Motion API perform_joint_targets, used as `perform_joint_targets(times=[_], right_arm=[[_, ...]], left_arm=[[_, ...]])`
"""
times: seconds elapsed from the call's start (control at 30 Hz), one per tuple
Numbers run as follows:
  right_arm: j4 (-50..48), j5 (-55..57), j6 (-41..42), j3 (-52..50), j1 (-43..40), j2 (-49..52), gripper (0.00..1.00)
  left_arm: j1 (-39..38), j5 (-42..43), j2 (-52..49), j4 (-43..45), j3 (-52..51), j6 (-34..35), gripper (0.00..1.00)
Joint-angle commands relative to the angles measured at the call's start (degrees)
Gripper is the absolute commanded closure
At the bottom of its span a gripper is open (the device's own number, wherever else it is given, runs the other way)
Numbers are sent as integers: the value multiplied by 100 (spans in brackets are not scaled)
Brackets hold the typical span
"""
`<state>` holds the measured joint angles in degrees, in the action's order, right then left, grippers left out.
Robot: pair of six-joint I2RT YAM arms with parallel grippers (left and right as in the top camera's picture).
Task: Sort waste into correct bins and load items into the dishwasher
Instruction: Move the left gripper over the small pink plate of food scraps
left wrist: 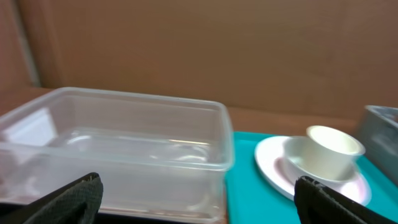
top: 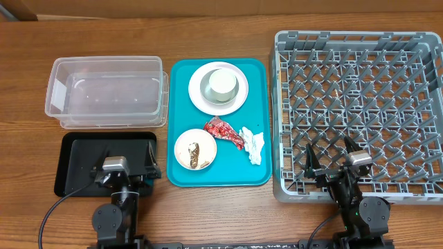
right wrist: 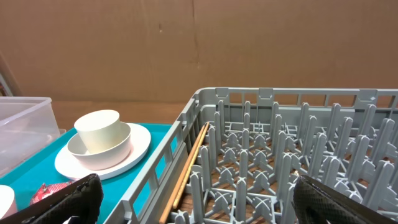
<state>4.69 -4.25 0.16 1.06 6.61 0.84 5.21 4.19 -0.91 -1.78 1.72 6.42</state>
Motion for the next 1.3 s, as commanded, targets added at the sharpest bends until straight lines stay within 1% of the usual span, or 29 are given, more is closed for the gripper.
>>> perform_joint_targets(times=[0.0, 0.2, 0.37, 0.5, 0.53, 0.63, 0.77, 0.83, 0.9, 0.93, 0.97, 1.03, 1.07, 1.13, 1.17, 1.2, 1.27], right_arm=[[-26, 15, 11, -61, -31, -61, 0], [-26, 15, 11, -61, -31, -61, 0], [-26, 15, 11, -61, -31, -61, 0], [-26, 15, 11, -61, -31, -61, 0], [-26, 15, 11, -61, -31, -61, 0], [-26, 15, 11, -61, -31, -61, 0], [-26, 15, 11, -61, -31, -61, 0], [-26, 15, 11, -61, -31, -61, 0], [-26, 15, 11, -61, -31, -61, 0], [-26, 15, 11, -61, -31, -61, 0], [-26, 15, 11, -61, -31, -61, 0], [-26, 15, 11, -61, -31, -61, 0], [-26, 15, 11, -61, -31, -61, 0], [-26, 15, 11, -61, -31, -61, 0], [-26, 15, 11, -61, -31, -61, 0], [-26, 15, 11, -61, -31, -61, 0], [-26, 15, 11, -61, -31, -61, 0]], left_arm=[[-33, 737, 55, -350, 704, 90, 0], [-33, 758, -70, -1781, 2092, 85, 0], [-33, 1025, -750, -2553, 3362, -20, 0], [-33, 1499, -1867, -3563, 4631, -179, 0], [-33, 1576, -2234, -3947, 5014, -179, 0], [-35, 1838, -3571, -5567, 6393, -282, 0], [-35, 1860, -4883, -7003, 7746, -258, 0], [-35, 1858, -5302, -7418, 8153, -260, 0], [-35, 1836, -5648, -7606, 8465, -264, 0], [-35, 1849, -5775, -7650, 8561, -260, 2], [-37, 1923, -5884, -7654, 8609, -258, 15], [-37, 2164, -6019, -7630, 8596, -109, 36], [-46, 2225, -6072, -7626, 8572, 39, 44], [-146, 2205, -6164, -7600, 8478, 249, 51], [-234, 2114, -6183, -7584, 8428, 304, 53], [-345, 1954, -6196, -7556, 8376, 393, 57], [-702, 1379, -6196, -7460, 8223, 686, 58]])
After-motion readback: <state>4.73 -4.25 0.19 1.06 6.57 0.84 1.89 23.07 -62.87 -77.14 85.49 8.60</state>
